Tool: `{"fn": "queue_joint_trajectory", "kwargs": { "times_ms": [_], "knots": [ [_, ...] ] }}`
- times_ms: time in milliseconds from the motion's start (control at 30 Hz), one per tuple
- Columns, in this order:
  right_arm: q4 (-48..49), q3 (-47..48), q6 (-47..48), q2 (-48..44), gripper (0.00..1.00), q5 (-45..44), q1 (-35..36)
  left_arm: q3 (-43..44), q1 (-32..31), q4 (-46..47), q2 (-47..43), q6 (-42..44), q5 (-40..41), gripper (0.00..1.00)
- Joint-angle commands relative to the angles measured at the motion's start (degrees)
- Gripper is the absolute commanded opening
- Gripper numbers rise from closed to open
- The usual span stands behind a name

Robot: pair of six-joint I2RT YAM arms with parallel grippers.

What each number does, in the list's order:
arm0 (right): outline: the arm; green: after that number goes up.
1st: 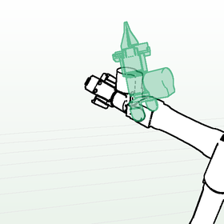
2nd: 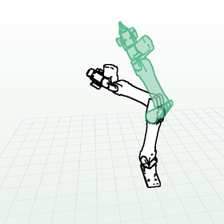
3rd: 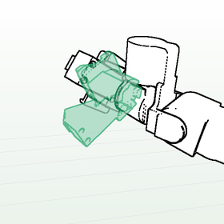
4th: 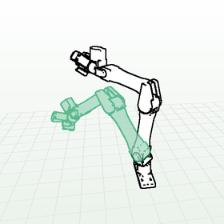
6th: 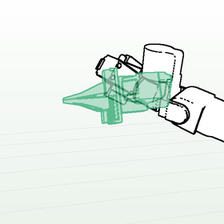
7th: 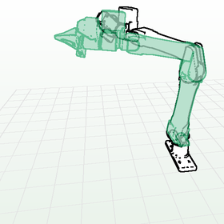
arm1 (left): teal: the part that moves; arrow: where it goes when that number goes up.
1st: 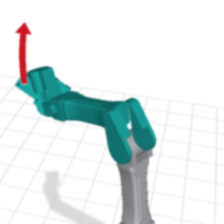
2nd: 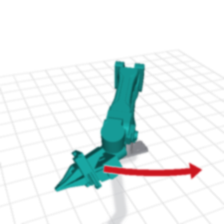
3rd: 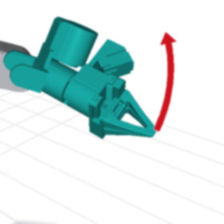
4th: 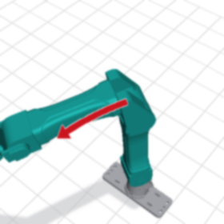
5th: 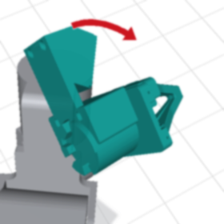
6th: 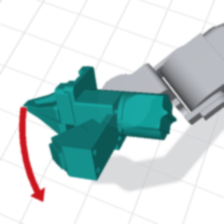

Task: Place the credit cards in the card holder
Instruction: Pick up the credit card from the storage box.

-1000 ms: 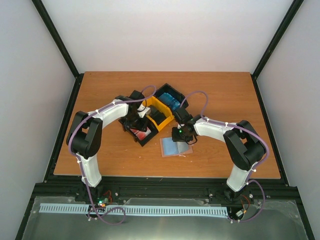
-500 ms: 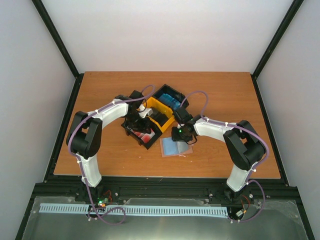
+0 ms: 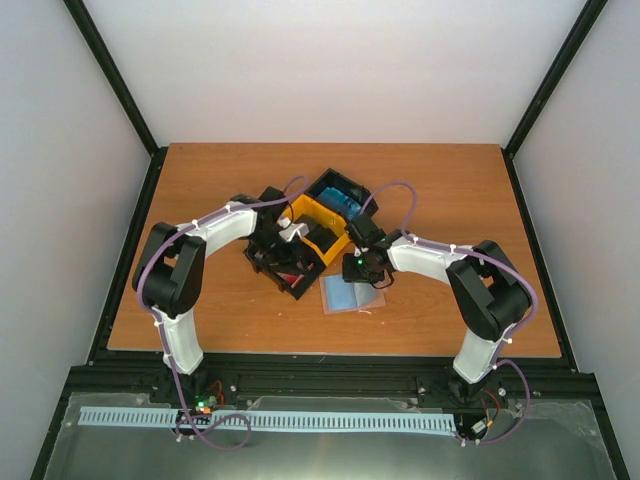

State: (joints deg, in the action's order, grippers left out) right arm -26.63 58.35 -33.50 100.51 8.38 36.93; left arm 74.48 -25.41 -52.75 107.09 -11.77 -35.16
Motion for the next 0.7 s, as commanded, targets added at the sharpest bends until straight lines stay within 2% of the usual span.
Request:
{"fn": "queue_joint_trajectory", "kwargs": {
  "times_ms": [0, 500, 667],
  "knots": [
    [0.6, -0.5, -0.3, 1.6, 0.38, 0.2, -0.3, -1.4, -0.2, -0.2, 0.0, -1.6, -3.1, 0.28],
    [0.6, -0.4, 0.0, 2.1, 0.38, 0.3, -0.2, -2.3, -0.5, 3.7, -0.6, 0.7, 1.2, 0.33],
    [0.7, -0.2, -0.1, 2.2, 0.38, 0.2, -0.2, -2.6, -0.6, 4.2, 0.2, 1.2, 4.9, 0.25]
  ]
}}
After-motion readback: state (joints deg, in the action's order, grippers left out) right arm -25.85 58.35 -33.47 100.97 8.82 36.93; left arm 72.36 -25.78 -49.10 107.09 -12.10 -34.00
